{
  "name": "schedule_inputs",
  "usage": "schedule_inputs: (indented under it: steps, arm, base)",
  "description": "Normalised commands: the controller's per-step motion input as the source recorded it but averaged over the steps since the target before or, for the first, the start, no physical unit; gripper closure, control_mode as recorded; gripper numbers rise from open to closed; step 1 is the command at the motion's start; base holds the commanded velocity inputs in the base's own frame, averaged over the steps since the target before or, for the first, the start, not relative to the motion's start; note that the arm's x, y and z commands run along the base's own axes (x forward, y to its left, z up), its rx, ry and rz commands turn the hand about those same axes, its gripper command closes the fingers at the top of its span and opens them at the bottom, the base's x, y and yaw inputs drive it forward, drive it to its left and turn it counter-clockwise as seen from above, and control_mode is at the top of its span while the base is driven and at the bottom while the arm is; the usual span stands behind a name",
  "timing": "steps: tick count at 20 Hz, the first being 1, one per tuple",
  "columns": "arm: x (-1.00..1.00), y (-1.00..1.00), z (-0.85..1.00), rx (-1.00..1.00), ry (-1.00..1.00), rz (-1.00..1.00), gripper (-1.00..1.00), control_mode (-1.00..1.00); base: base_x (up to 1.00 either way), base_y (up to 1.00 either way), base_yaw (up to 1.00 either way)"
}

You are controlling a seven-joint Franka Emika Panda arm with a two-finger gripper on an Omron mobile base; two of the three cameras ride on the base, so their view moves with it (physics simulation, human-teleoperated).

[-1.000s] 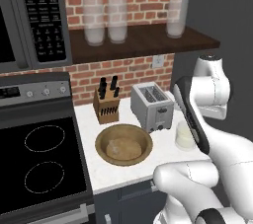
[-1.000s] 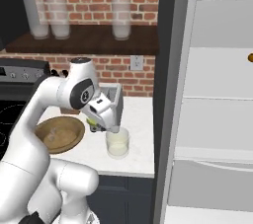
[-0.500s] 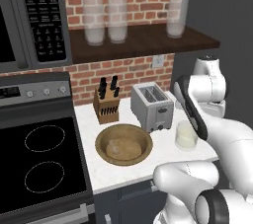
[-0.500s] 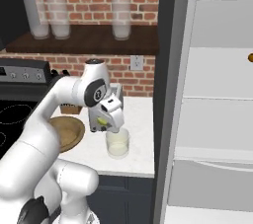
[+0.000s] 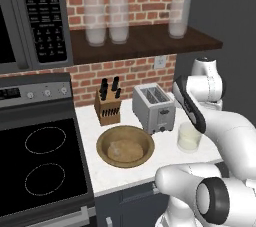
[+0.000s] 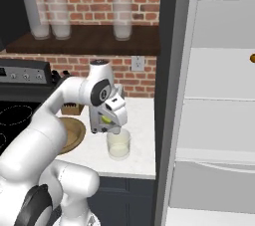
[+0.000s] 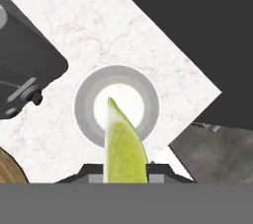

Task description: Grab a lemon wedge from the fridge and one ice cube from the ice bowl, and put them in the glass of lemonade.

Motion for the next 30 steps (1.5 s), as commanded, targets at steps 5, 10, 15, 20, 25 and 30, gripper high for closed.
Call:
schedule_inputs:
  steps: [5,10,15,20,25,30]
  arm:
    - [0.15,0.00,-0.12,0.00,-0.06,0.00,1.00,-1.00]
    - [0.06,0.00,-0.13,0.00,-0.03,0.00,1.00,-1.00]
    - [0.05,0.00,-0.02,0.00,-0.01,0.00,1.00,-1.00]
    - [0.06,-0.02,0.00,0.00,0.00,0.00,1.00,-1.00]
    - [0.36,-0.19,0.00,0.00,-0.08,0.00,1.00,-1.00]
    - [0.11,-0.04,-0.02,0.00,-0.07,0.00,1.00,-1.00]
  base:
    - [0.00,0.00,0.00]
    - [0.00,0.00,0.00]
    - [0.00,0.00,0.00]
    - [0.00,0.00,0.00]
    - [0.00,0.00,0.00]
    - [0.00,0.00,0.00]
